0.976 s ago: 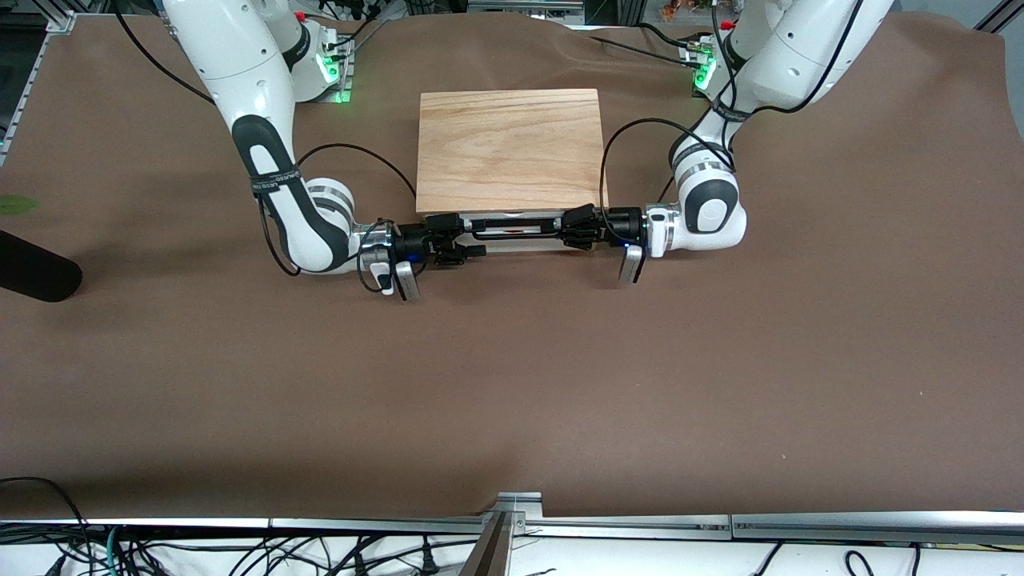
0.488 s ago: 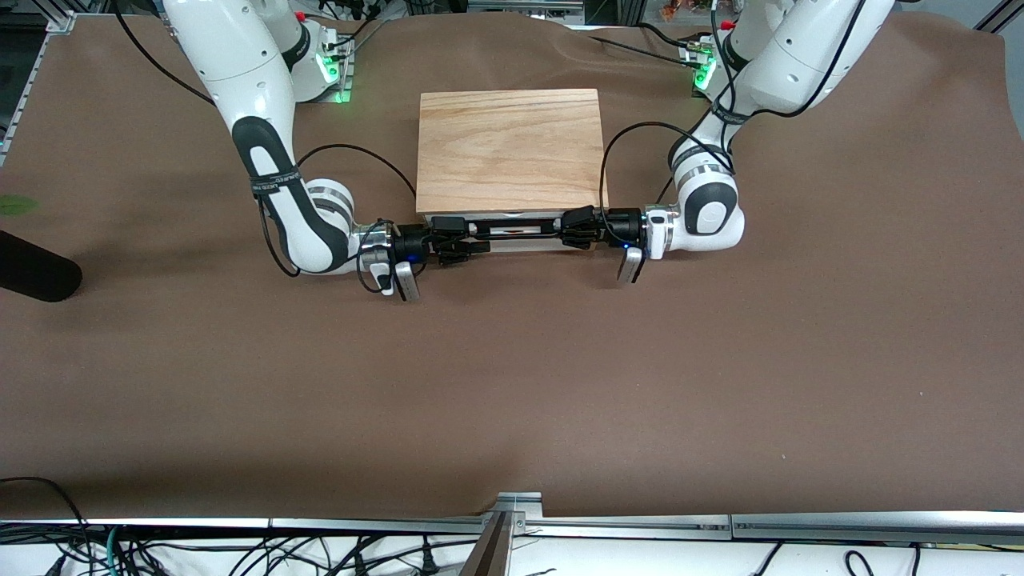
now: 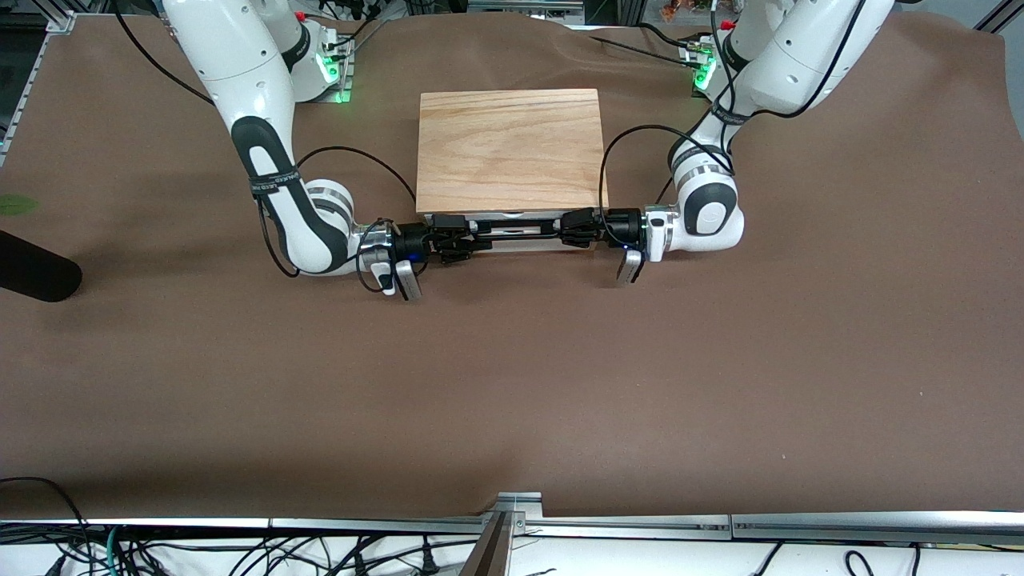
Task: Pull top drawer with both arms simultaneously
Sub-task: 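Close the left gripper and the right gripper on the black handle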
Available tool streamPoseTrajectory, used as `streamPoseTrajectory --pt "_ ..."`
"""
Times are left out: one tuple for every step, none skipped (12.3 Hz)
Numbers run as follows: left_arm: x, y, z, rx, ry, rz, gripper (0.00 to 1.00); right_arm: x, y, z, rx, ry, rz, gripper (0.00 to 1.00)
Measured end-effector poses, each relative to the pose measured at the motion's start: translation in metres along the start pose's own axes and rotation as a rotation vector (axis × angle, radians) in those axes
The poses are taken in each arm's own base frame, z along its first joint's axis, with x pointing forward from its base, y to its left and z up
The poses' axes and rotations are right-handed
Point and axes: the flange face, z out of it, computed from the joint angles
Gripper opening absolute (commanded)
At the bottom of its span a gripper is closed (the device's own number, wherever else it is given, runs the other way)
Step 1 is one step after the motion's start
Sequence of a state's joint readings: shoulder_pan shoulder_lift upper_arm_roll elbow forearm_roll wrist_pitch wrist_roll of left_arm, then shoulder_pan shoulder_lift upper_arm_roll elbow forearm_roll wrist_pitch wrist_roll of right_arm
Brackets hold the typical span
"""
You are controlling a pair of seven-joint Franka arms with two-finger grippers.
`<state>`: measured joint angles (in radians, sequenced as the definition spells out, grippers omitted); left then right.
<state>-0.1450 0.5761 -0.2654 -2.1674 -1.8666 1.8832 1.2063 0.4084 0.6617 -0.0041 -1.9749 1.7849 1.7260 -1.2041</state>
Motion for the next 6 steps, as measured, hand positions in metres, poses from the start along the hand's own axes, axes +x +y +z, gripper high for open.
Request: streamPoseTrajectory --pt "0.0000 0.0000 0.0000 0.000 0.000 -0.001 0.00 0.0000 -0.0001 0.0000 0.001 0.000 -0.001 0.61" --pt "0.0000 0.0000 0.0001 0.000 0.000 -0.001 0.00 0.0000 -0.0004 -0.0001 0.005 -0.001 -0.005 0.61" --pt "0.0000 0.0000 0.0001 0.000 0.000 -0.001 0.00 0.0000 -0.0007 -0.0007 0.009 -0.002 -0.007 0.59" --pt "0.0000 0.0000 0.0001 0.000 0.000 -0.001 0.00 -0.0001 -0.0008 -0.0017 0.013 -0.002 -0.008 0.53" --pt "0.0000 -0.0001 0.0001 0.000 0.000 -0.001 0.00 -0.0005 -0.0005 -0.0029 0.015 -0.003 -0.010 0.44" --pt "0.0000 -0.0001 0.0001 0.000 0.000 -0.001 0.00 -0.0012 0.0002 -0.0043 0.015 -0.003 -0.014 0.35"
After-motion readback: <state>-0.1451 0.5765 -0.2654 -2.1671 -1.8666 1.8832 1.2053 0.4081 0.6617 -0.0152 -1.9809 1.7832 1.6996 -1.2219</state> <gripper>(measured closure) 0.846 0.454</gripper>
